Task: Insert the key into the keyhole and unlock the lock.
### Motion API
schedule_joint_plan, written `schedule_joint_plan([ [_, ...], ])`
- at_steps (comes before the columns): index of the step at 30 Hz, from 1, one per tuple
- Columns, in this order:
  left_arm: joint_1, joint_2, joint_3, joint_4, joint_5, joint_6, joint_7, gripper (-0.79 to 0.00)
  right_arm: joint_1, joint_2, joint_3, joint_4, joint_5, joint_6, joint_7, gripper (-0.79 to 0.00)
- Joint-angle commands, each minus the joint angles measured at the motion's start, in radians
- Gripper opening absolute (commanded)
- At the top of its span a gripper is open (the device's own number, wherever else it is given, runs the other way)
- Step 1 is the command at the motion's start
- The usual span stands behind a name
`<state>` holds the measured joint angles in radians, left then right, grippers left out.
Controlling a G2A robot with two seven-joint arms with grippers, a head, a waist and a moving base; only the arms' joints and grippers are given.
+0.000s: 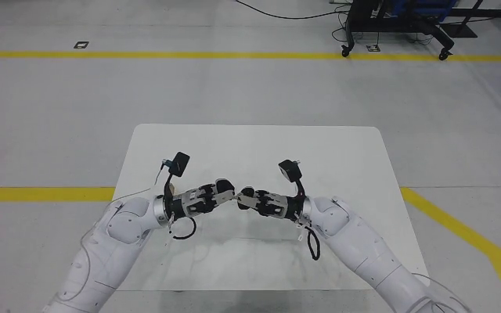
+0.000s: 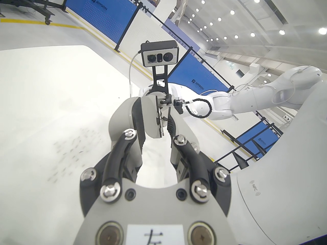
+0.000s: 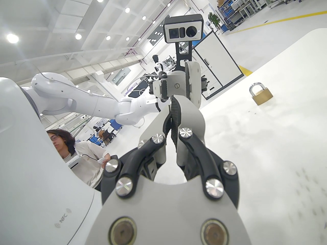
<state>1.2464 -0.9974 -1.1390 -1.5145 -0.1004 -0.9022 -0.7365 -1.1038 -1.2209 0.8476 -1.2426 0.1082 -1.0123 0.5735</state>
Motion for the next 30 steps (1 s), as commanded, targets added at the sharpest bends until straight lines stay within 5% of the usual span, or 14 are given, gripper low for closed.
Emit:
schedule_joint_plan([
  [1,-0.002,0.000,0.004,0.000,0.003,-0.004,-0.004,-0.696,0.004,-0.002,-0.001,0.006,0.004,0.000,0.000,-0.785],
  [6,-0.007,0.001,0.012,0.003,0.004,-0.010,-0.008,-0.656,0.010,-0.005,0.000,0.018,0.007,0.000,-0.006,-0.785],
  [9,-0.011,0.001,0.018,0.003,0.006,-0.010,-0.016,-0.785,0.011,-0.007,0.002,0.020,0.005,0.000,-0.006,-0.785],
  [17,-0.015,0.001,0.022,0.009,0.029,0.001,0.006,-0.785,0.008,-0.009,0.006,0.018,0.001,0.000,-0.007,-0.785],
  [18,-0.015,0.001,0.021,0.010,0.030,0.002,0.010,-0.785,0.008,-0.009,0.007,0.017,0.000,0.000,-0.006,-0.733],
  [19,-0.015,0.001,0.020,0.010,0.030,0.001,0.015,-0.785,0.008,-0.009,0.007,0.016,-0.001,0.000,-0.006,-0.453],
  [20,-0.014,0.001,0.018,0.011,0.032,0.002,0.019,-0.785,0.007,-0.010,0.008,0.014,-0.001,0.000,-0.005,0.000],
  [30,0.006,0.008,-0.023,0.025,-0.037,-0.001,0.063,-0.785,0.007,-0.010,0.008,0.014,-0.002,0.000,-0.005,0.000],
])
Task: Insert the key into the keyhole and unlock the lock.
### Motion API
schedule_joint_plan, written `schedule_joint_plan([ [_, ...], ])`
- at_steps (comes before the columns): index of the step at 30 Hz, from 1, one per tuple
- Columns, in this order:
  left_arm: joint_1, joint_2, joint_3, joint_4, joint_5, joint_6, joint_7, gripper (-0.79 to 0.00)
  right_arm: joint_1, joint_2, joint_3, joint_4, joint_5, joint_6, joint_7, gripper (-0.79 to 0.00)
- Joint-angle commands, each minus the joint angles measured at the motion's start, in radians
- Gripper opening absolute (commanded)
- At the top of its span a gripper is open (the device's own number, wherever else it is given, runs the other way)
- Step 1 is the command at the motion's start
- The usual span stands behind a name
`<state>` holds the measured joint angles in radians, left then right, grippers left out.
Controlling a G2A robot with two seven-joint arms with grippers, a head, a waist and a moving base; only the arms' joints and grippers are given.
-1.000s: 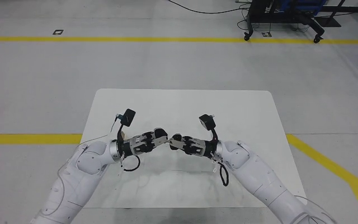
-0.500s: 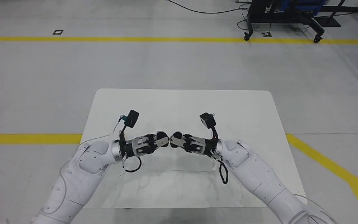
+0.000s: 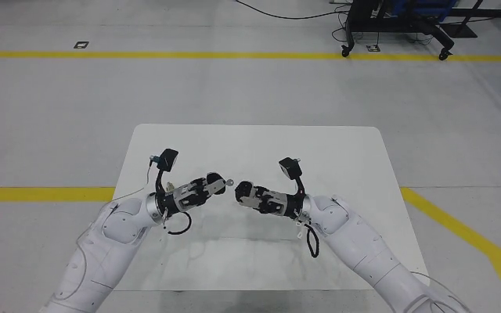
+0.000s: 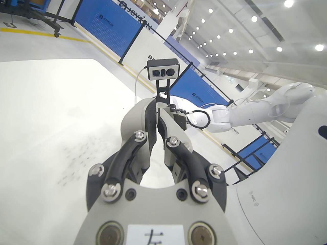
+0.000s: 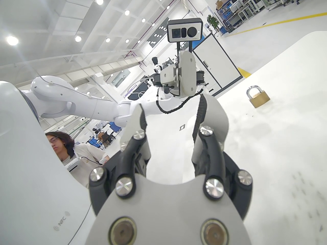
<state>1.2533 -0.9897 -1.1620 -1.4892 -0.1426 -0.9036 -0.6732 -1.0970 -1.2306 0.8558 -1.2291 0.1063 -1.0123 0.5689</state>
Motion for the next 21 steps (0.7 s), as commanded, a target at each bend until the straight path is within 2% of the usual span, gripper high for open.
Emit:
schedule_joint_plan([
  [1,0.000,0.000,0.000,0.000,0.005,0.000,0.000,-0.785,0.000,0.000,0.000,0.000,0.000,0.000,0.000,0.000],
  [4,0.000,0.000,0.000,0.000,0.005,0.000,0.000,-0.785,0.000,0.000,0.000,0.000,0.000,0.000,0.000,0.000],
  [8,0.001,0.001,0.003,-0.015,0.035,0.071,-0.012,-0.785,-0.005,0.003,0.015,-0.006,-0.022,0.014,-0.015,0.000],
  [12,-0.003,0.006,0.012,-0.021,0.030,0.110,-0.083,-0.785,-0.018,0.019,0.059,-0.030,-0.064,0.038,0.000,0.000],
  [13,-0.006,0.006,0.017,-0.024,0.026,0.117,-0.103,-0.785,-0.024,0.024,0.068,-0.042,-0.061,0.045,0.008,-0.102],
  [14,-0.010,0.007,0.019,-0.027,0.028,0.117,-0.116,-0.785,-0.034,0.028,0.070,-0.056,-0.040,0.057,0.024,-0.289],
  [15,-0.011,0.007,0.023,-0.030,0.022,0.114,-0.124,-0.785,-0.038,0.032,0.071,-0.069,-0.018,0.070,0.051,-0.369],
  [16,-0.012,0.007,0.030,-0.034,0.014,0.107,-0.139,-0.785,-0.039,0.037,0.075,-0.077,-0.005,0.085,0.078,-0.406],
  [18,-0.019,0.008,0.034,-0.032,0.022,0.105,-0.163,-0.785,-0.044,0.044,0.081,-0.092,0.031,0.112,0.123,-0.413],
  [21,-0.020,0.008,0.038,-0.033,0.028,0.106,-0.162,-0.785,-0.053,0.053,0.086,-0.105,0.074,0.133,0.175,-0.465],
])
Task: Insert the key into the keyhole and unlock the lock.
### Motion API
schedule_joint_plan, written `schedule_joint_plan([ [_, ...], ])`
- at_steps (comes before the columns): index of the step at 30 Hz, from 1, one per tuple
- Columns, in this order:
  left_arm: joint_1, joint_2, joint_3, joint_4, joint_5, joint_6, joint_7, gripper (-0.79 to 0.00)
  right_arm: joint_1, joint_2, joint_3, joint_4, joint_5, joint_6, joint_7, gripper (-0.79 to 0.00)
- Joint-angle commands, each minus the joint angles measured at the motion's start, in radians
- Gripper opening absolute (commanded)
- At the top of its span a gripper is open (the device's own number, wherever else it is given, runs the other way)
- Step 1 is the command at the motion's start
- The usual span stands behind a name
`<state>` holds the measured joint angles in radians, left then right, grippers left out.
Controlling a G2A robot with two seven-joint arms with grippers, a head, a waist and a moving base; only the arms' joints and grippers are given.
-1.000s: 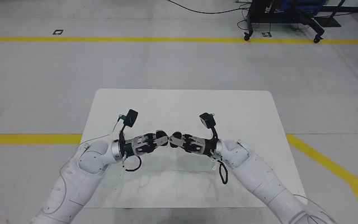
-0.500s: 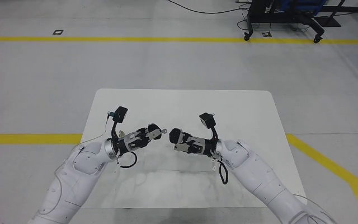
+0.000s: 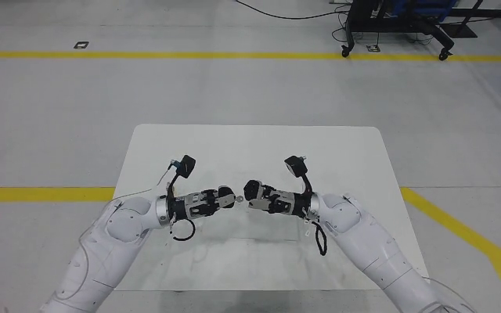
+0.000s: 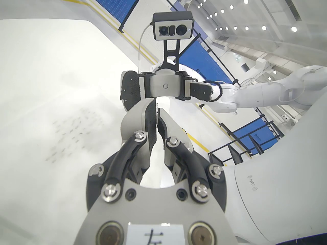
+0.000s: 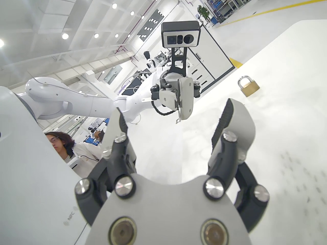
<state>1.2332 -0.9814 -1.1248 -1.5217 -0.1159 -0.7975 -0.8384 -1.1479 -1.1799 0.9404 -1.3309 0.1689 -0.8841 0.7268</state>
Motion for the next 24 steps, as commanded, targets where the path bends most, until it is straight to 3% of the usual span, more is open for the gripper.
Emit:
schedule_joint_plan([
  [1,0.000,0.000,0.001,0.000,0.002,-0.001,0.005,-0.785,-0.004,0.004,0.001,-0.006,0.019,0.010,0.031,-0.480],
  [15,-0.009,0.000,0.023,-0.005,0.020,-0.009,-0.009,-0.785,-0.007,0.013,0.001,-0.028,-0.024,0.065,0.052,-0.449],
  [24,-0.008,0.001,0.027,-0.010,0.044,-0.007,0.006,-0.785,-0.006,0.014,-0.009,-0.038,-0.014,0.076,0.060,-0.529],
])
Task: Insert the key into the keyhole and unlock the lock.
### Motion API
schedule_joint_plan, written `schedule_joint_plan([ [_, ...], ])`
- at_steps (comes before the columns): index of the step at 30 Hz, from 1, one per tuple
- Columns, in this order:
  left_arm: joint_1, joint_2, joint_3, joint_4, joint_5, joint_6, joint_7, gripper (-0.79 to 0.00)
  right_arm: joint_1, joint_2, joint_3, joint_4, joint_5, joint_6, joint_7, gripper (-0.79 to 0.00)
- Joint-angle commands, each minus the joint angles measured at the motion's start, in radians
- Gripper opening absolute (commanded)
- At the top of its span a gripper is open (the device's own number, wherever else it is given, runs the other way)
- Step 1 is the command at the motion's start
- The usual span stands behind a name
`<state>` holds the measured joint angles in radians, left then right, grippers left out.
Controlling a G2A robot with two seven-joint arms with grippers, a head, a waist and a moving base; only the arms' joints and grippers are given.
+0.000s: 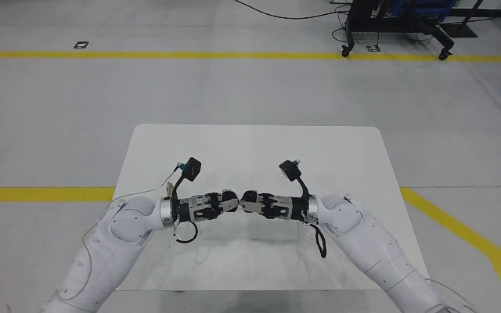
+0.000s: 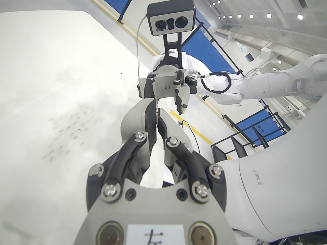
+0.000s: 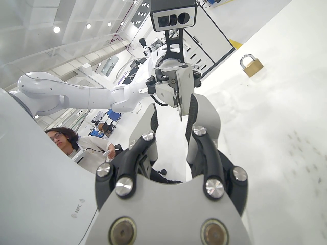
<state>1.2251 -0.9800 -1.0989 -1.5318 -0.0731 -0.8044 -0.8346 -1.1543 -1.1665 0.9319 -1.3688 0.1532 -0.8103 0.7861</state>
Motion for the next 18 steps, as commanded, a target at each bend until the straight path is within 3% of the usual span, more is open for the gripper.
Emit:
schedule_joint_plan([
  [1,0.000,0.000,0.001,0.000,0.002,0.000,0.003,-0.785,0.002,0.000,-0.002,0.000,0.001,0.004,0.003,-0.542],
  [5,-0.001,0.001,0.004,-0.001,-0.001,-0.007,0.005,-0.785,0.006,-0.001,-0.006,0.004,-0.003,0.010,0.000,-0.588],
  [6,-0.001,0.001,0.003,0.000,-0.002,-0.008,0.005,-0.785,0.007,-0.001,-0.009,0.003,-0.004,0.009,-0.001,-0.628],
  [7,-0.002,0.001,0.003,-0.001,-0.002,-0.011,0.006,-0.785,0.008,-0.002,-0.012,0.003,-0.004,0.009,-0.002,-0.751],
  [8,-0.001,0.002,0.002,0.000,-0.003,-0.014,0.007,-0.785,0.009,-0.002,-0.014,0.003,-0.005,0.010,-0.003,-0.785],
  [12,0.000,0.002,-0.002,-0.002,0.018,-0.009,0.023,-0.785,0.012,-0.003,-0.020,0.004,0.001,0.009,-0.001,-0.785],
  [13,0.002,0.002,-0.001,-0.005,0.021,-0.008,0.028,-0.560,0.013,-0.003,-0.021,0.006,0.002,0.008,0.000,-0.785],
  [14,0.003,0.002,0.000,-0.006,0.023,-0.007,0.033,-0.434,0.014,-0.003,-0.021,0.008,0.003,0.007,0.000,-0.785],
  [15,0.003,0.002,0.000,-0.008,0.026,-0.008,0.037,0.000,0.014,-0.003,-0.019,0.012,0.006,0.005,-0.003,-0.785],
  [18,0.006,0.003,-0.012,-0.007,0.026,-0.016,0.057,0.000,0.012,0.001,-0.001,0.027,0.020,-0.014,-0.012,-0.785],
])
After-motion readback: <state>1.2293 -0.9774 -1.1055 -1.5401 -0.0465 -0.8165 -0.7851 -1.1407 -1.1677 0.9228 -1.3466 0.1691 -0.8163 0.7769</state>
